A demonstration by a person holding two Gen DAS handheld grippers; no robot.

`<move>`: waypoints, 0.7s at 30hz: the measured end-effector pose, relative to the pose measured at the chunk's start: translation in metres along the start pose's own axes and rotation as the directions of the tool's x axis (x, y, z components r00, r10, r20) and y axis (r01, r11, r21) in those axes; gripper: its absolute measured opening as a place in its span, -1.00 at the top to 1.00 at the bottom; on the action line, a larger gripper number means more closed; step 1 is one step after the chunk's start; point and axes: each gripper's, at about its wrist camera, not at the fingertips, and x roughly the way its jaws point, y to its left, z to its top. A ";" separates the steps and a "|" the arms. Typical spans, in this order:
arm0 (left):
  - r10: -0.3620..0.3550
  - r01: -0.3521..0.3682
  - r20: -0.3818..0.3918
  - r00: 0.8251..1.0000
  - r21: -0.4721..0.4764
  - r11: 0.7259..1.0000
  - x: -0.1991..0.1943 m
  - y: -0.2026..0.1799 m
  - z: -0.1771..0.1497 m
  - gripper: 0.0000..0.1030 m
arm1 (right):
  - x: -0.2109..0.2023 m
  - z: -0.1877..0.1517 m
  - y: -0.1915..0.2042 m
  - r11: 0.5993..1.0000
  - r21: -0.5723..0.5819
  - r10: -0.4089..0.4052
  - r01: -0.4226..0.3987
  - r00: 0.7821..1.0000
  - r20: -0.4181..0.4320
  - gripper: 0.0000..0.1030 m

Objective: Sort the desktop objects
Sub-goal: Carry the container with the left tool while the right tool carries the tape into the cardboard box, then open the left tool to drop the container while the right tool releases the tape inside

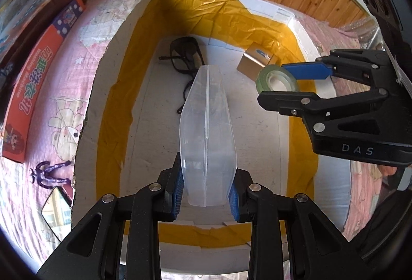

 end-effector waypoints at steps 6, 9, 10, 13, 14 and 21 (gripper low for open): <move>-0.004 0.002 -0.076 0.997 -0.028 1.000 0.015 0.015 -0.003 0.40 | 0.014 0.006 0.004 0.999 -0.029 -0.028 0.026 0.998 -0.054 0.05; -0.004 0.000 -0.099 0.995 -0.039 0.999 0.017 0.021 -0.003 0.39 | 0.020 0.008 0.005 0.998 -0.042 -0.047 0.044 0.996 -0.076 0.05; -0.003 -0.001 -0.096 0.995 -0.042 0.999 0.016 0.022 -0.003 0.39 | 0.021 0.009 0.005 0.998 -0.042 -0.051 0.048 0.995 -0.085 0.05; 0.005 -0.008 -0.085 0.996 -0.035 0.999 0.009 0.024 -0.002 0.39 | 0.027 0.009 0.003 0.997 -0.045 -0.067 0.063 0.992 -0.109 0.05; 0.009 -0.012 -0.082 0.997 -0.034 0.999 0.007 0.025 -0.002 0.36 | 0.029 0.009 0.002 0.997 -0.044 -0.070 0.065 0.991 -0.115 0.05; 0.041 -0.041 -0.052 0.998 -0.003 0.999 -0.001 0.022 0.000 0.15 | 0.030 0.010 -0.002 0.999 -0.008 -0.053 0.052 0.990 -0.129 0.03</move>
